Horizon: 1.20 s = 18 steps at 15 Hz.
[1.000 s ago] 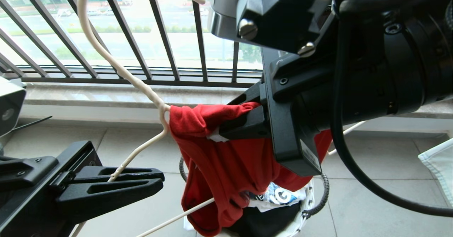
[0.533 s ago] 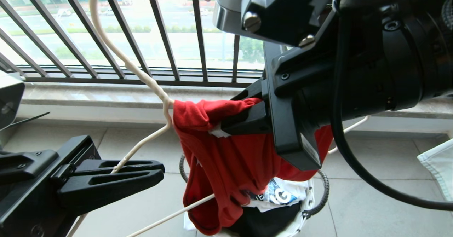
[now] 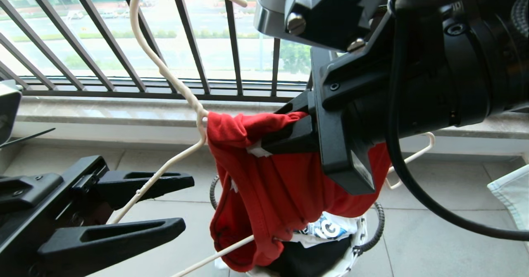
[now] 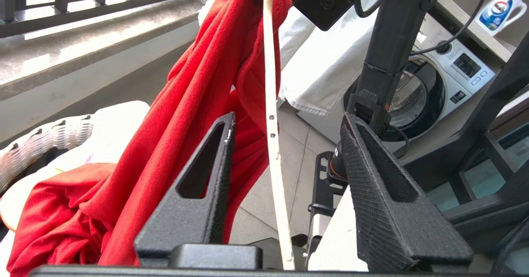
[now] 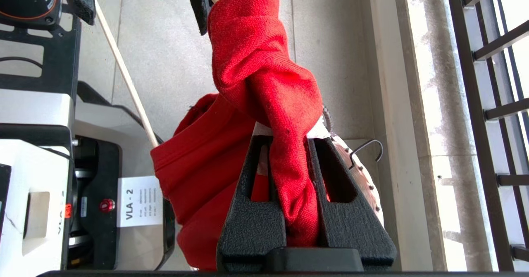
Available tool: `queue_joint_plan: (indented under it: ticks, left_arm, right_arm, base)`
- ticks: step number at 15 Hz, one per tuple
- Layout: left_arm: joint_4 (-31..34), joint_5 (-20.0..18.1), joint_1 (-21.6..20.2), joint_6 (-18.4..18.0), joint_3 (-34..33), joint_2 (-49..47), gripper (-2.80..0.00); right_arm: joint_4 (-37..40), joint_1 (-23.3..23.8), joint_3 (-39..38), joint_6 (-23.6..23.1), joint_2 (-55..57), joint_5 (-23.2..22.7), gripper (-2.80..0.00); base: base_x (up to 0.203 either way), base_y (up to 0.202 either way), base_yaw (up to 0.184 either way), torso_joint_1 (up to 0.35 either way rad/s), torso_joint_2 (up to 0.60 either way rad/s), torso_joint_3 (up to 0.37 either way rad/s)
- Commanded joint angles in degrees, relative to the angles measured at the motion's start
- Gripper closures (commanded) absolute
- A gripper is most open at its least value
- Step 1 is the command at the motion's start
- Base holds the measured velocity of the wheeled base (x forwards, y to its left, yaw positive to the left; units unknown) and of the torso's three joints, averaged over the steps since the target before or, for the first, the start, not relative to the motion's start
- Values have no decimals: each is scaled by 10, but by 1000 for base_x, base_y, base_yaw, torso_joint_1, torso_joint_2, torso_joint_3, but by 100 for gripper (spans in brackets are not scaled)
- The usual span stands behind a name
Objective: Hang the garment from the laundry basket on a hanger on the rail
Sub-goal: Hang the clothes on the clothes rack
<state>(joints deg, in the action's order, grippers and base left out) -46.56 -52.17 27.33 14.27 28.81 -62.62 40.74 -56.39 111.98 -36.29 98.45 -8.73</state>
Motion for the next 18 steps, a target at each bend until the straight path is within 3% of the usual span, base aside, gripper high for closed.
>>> queue_joint_plan:
  ticks: [1,4,7,10,12,17,18]
  left_arm:
    - [-1,2,-4,3,6,-3,-280]
    - [-1,55,-22,3,27,3,-280]
    - [16,62,-43,5,46,39,-280]
    - [117,64,-45,4,88,93,-280]
    - [130,71,-45,4,97,101,-280]
    - [132,163,-46,7,122,69,-280]
    - [133,179,-48,9,128,63,0]
  right_arm:
    - [4,3,-1,-3,-7,-1,0]
    - [7,11,-4,-4,-20,1,0]
    - [9,21,-4,-4,-24,3,0]
    - [9,24,-13,-4,-34,7,0]
    - [9,24,-13,-4,-37,15,0]
    - [7,44,-12,-4,-56,26,0]
    - [7,52,-13,-3,-58,26,0]
  base:
    - [0,0,0,0,0,0]
    - [0,0,0,0,0,0]
    - [0,0,0,0,0,0]
    - [0,0,0,0,0,0]
    - [0,0,0,0,0,0]
    - [0,0,0,0,0,0]
    - [0,0,0,0,0,0]
